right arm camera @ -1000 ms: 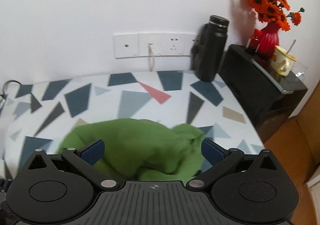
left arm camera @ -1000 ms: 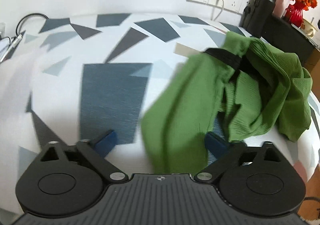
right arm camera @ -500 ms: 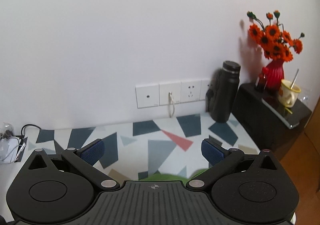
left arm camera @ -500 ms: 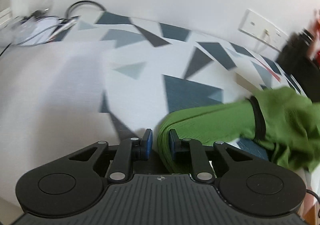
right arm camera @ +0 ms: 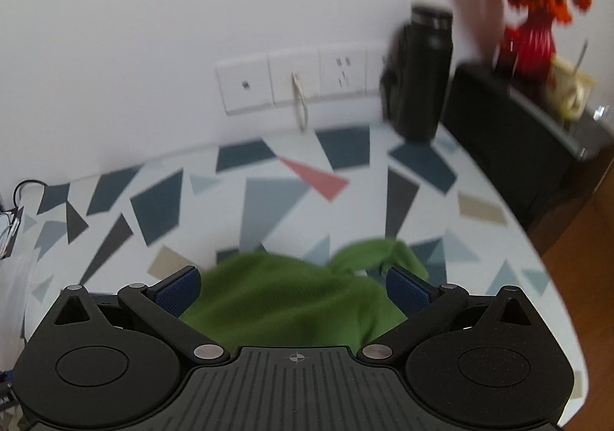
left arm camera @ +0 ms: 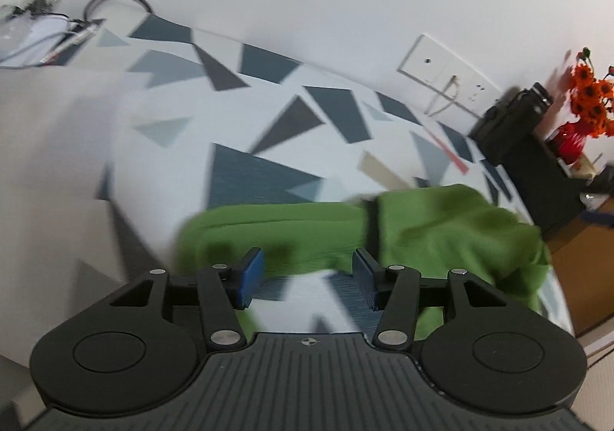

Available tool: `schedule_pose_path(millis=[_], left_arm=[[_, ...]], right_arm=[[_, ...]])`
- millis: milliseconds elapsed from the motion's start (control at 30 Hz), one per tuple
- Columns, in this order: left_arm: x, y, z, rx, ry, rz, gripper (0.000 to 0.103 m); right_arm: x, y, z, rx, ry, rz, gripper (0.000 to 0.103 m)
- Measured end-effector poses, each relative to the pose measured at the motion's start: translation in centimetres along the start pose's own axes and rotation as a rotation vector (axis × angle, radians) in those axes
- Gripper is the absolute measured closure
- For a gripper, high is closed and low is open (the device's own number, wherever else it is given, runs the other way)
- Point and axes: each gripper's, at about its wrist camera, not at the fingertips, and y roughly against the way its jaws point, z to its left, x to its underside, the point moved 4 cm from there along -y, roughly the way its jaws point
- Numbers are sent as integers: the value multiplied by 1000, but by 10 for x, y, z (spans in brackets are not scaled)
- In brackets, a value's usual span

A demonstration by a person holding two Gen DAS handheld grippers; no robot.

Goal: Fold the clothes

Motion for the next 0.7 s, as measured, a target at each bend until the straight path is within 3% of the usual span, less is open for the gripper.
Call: schedule_pose_path(millis=[200, 300, 433, 500, 533, 567, 600, 633, 667, 700], left_arm=[[16, -29, -66, 48, 1, 87, 51], [29, -43, -101, 54, -66, 131, 50], [45, -63, -141, -2, -163, 189, 35], [53, -73, -154, -25, -185, 224, 33], [56, -78, -159, -38, -198, 238, 33], [59, -81, -163, -57, -211, 244, 33], [61, -85, -166, -81, -225, 246, 35], [63, -87, -168, -101, -235, 246, 46], [64, -88, -168, -114, -231, 246, 55], [63, -89, -166, -123, -217, 248, 74]], right_arm=[[13, -34, -45, -66, 87, 75, 1], [29, -40, -57, -149, 147, 130, 1], [53, -45, -67, -292, 168, 206, 1], [67, -57, -72, -326, 174, 250, 1], [73, -65, -74, -326, 186, 265, 3], [79, -72, -76, -315, 205, 273, 13], [82, -78, -77, -302, 224, 275, 22], [82, -83, -78, -299, 236, 266, 38], [79, -86, -80, -310, 230, 255, 47], [75, -91, -82, -334, 213, 247, 51]])
